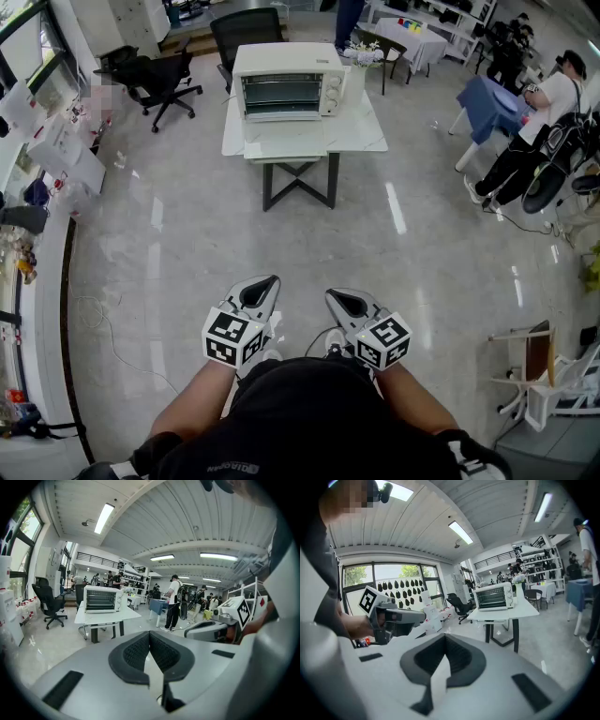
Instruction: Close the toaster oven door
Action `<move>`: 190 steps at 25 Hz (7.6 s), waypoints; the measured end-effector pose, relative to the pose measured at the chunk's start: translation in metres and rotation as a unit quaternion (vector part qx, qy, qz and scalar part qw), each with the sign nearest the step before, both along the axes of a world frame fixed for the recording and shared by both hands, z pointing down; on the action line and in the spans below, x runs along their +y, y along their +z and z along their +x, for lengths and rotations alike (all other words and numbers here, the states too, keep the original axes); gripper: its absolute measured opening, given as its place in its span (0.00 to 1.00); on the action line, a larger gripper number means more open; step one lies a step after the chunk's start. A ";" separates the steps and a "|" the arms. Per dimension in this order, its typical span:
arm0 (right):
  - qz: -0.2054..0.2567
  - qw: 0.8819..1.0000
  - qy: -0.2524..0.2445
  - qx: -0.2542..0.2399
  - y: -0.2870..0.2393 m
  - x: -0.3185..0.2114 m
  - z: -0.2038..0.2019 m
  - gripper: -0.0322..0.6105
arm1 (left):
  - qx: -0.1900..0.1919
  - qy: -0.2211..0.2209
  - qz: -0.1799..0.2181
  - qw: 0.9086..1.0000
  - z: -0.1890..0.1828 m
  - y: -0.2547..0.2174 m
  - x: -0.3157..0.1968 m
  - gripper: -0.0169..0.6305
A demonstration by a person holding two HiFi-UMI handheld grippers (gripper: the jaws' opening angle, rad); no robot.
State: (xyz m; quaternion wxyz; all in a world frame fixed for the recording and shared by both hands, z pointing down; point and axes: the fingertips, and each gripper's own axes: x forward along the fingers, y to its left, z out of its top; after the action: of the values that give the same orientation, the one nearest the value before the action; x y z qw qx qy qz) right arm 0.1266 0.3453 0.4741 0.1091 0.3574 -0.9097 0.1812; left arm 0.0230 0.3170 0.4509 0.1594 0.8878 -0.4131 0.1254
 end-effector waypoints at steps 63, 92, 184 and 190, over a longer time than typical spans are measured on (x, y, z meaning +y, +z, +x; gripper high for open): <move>-0.001 0.999 0.029 -0.041 -0.010 -0.137 -0.083 0.05 | -0.017 -0.017 0.006 1.000 -0.094 0.006 -0.116 0.03; -0.028 0.997 -0.036 -0.066 0.008 -0.291 -0.048 0.05 | -0.026 -0.077 -0.028 0.996 -0.054 0.025 -0.254 0.03; 0.059 0.996 0.060 0.020 -0.021 -0.552 -0.088 0.24 | -0.022 0.032 -0.015 0.999 -0.098 0.013 -0.518 0.03; 0.054 0.996 0.062 0.021 -0.019 -0.552 -0.090 0.34 | -0.036 0.039 -0.007 0.999 -0.098 0.013 -0.515 0.03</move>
State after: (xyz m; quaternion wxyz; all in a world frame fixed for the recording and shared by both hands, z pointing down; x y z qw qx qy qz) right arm 0.0362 -0.2062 0.4547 0.0968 0.4219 -0.8919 0.1306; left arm -0.0748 -0.1982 0.4636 0.1460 0.8969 -0.3829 0.1660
